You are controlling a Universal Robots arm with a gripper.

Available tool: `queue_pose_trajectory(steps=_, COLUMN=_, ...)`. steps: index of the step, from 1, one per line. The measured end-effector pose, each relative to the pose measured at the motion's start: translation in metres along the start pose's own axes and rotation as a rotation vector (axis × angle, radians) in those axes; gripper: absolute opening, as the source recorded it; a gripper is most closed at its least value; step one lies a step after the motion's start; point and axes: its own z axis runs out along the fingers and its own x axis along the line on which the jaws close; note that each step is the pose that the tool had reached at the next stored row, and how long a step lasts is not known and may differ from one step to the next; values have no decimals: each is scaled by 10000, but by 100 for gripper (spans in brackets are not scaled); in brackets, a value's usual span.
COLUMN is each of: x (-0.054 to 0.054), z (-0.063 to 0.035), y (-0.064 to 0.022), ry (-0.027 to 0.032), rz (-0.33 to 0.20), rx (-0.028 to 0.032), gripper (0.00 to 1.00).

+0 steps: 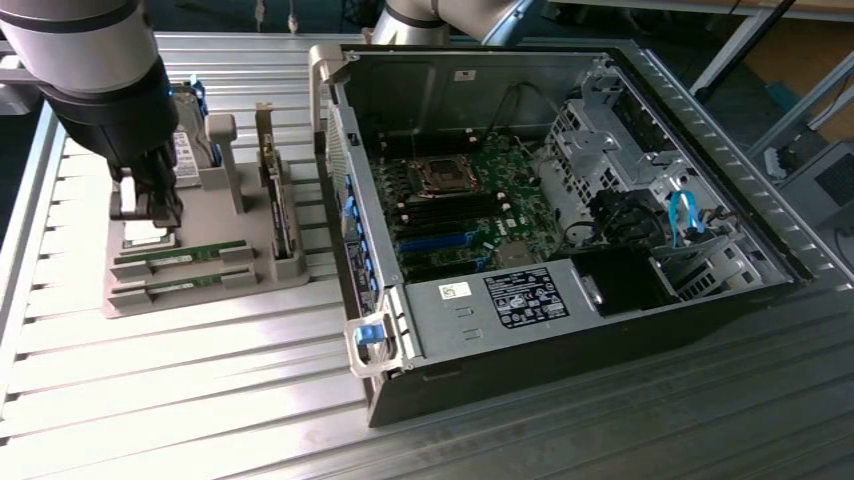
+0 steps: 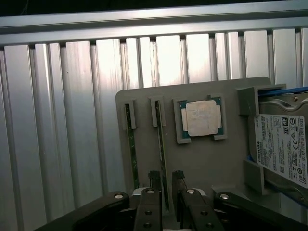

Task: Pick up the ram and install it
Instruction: 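Pick up the ram and move it above insertion slot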

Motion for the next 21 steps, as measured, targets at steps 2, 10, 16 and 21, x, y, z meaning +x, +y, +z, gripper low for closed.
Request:
queue_pose_trajectory(steps=2, x=0, z=11, y=0, ry=0, rz=0, rx=0, gripper=24)
queue_pose_trajectory(steps=10, x=1, z=40, y=-1, ry=-1, rz=0, rx=1, gripper=24)
queue_pose_trajectory(steps=16, x=1, z=61, y=-1, ry=-1, rz=0, rx=1, gripper=24)
queue_pose_trajectory(steps=21, x=2, z=69, y=-1, ry=-1, rz=0, rx=1, gripper=24)
